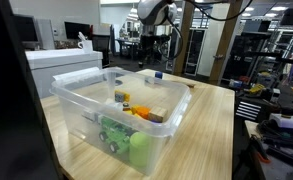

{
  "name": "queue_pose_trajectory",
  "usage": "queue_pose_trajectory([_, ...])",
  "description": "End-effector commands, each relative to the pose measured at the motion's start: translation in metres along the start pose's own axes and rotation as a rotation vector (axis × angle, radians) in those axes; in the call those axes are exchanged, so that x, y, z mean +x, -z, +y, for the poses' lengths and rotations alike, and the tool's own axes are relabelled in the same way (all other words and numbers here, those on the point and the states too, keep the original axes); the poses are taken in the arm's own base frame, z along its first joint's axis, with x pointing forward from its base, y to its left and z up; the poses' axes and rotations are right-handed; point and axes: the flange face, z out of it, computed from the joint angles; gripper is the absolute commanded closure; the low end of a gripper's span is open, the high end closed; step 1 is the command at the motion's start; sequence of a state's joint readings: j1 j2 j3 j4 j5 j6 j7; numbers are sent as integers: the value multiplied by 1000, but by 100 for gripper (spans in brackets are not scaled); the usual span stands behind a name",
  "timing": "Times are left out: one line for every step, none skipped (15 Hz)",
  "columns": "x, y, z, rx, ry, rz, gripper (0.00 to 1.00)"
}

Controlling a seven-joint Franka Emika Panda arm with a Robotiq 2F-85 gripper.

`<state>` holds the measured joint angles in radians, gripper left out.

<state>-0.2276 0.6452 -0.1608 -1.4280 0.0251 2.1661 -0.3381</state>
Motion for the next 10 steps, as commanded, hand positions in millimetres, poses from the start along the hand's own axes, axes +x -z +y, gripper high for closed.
queue_pose_trajectory([-6,-41,21,-124,-115,-63,0])
queue_pose_trajectory([-11,-52,24,-139,-145,-92,0])
queue_pose_trajectory([-17,-62,28,-162,-175,-118,0])
queue_pose_trajectory([-21,-70,30,-175,-193,-138,0])
queue_pose_trajectory([-24,-78,33,-190,-205,-153,0])
queue_pose_trajectory([-26,-84,35,-199,-217,-164,0])
queue_pose_trajectory([-28,-89,36,-208,-219,-171,0])
queue_pose_trajectory([-28,-93,36,-211,-216,-175,0])
queue_pose_trajectory([-28,-96,36,-213,-212,-179,0])
queue_pose_trajectory([-27,-98,35,-212,-207,-180,25])
